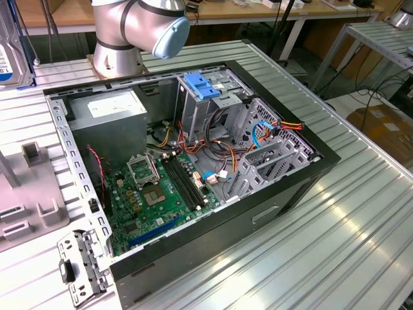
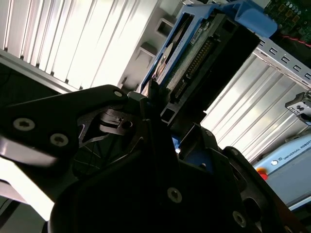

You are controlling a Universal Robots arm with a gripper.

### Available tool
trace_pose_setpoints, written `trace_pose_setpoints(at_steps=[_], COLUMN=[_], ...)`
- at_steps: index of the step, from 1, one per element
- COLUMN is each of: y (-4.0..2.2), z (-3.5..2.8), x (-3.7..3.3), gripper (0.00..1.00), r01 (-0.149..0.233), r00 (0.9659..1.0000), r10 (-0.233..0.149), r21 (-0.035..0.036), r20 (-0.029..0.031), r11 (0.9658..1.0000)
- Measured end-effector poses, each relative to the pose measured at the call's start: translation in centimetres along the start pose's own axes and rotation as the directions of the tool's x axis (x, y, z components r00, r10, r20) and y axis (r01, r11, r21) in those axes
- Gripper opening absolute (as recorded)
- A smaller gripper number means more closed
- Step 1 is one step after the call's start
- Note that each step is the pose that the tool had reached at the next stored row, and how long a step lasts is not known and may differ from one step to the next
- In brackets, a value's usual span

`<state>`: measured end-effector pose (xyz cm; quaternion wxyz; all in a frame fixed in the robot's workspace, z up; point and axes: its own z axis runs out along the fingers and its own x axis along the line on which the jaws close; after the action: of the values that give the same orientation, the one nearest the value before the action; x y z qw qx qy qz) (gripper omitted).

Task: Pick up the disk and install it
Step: 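Pick up the disk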

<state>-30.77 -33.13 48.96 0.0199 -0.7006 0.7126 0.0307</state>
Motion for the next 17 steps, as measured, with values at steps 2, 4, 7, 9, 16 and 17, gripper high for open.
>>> trace_pose_setpoints(at_steps=[2,4,7,9,16,17], y=[-0.11,-0.23,-0.42,-0.64,-0.97,-1.01], z=[0.0,0.0,0.0,0.01,0.02,0.02], x=[0.04,0.07,0.13,0.18,0.31,0.33], gripper=[0.37,0.37,0.37,0.37,0.37,0.37], r01=[0.0,0.0,0.0,0.0,0.0,0.0], r00=[1.0,1.0,1.0,1.0,1.0,1.0], r10=[0.0,0.0,0.0,0.0,0.0,0.0], r21=[-0.0001,-0.0001,0.0,0.0,0.0,0.0], r20=[-0.0001,0.0,0.0,0.0,0.0,0.0], r11=[1.0,1.0,1.0,1.0,1.0,1.0])
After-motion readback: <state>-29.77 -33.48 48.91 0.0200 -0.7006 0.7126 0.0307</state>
